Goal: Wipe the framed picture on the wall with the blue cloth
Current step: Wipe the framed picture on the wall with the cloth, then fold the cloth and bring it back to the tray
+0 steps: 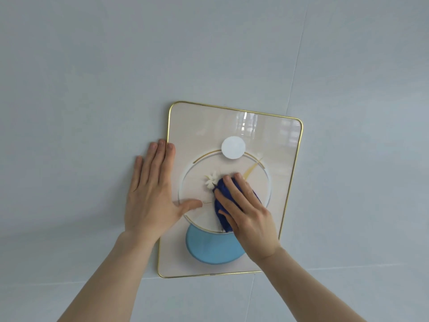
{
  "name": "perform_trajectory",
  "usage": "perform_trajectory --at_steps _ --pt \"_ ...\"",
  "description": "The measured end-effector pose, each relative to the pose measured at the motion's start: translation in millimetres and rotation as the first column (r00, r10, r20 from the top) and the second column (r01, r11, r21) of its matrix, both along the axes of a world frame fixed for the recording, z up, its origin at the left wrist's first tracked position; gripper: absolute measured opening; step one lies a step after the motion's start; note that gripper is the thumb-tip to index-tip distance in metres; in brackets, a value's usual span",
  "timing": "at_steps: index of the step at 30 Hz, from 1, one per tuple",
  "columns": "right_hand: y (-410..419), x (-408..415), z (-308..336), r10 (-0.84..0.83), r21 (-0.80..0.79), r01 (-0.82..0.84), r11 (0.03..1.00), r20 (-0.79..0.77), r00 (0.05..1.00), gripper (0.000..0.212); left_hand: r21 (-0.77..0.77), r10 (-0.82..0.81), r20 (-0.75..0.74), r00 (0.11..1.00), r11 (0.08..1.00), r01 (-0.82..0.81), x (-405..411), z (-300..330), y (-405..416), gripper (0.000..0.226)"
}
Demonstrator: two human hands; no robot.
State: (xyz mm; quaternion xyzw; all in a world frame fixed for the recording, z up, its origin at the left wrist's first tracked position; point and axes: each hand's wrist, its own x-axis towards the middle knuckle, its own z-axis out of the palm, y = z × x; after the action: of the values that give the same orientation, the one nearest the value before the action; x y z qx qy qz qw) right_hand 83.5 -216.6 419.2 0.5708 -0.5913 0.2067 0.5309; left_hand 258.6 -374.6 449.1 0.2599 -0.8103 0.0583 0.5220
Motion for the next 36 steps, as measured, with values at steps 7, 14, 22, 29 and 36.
perform_trajectory --at_steps 7,14,22,29,36 --pt "67 9 -59 -0.226 0.307 0.127 0.943 0.31 0.924 0.044 0.084 -0.105 0.028 0.994 0.991 0.103 25 -1 19 0.116" --pt "110 26 -90 -0.247 0.228 0.097 0.969 0.844 0.475 0.023 0.242 -0.278 0.039 0.96 0.935 0.26 28 -52 69 0.07" --pt "129 51 -77 -0.016 0.014 -0.085 0.996 1.0 -0.022 0.009 0.677 -0.644 0.167 0.746 0.626 0.388 15 -123 138 0.079" --pt "149 57 -74 0.008 -0.12 -0.262 0.958 0.92 -0.392 0.034 0.72 -0.666 0.067 0.743 0.548 0.426 8 -141 159 0.065" --pt "189 42 -89 -0.093 -0.307 -0.616 0.725 0.843 -0.529 0.037 0.773 -0.626 -0.051 0.778 0.469 0.428 -5 -140 177 0.025"
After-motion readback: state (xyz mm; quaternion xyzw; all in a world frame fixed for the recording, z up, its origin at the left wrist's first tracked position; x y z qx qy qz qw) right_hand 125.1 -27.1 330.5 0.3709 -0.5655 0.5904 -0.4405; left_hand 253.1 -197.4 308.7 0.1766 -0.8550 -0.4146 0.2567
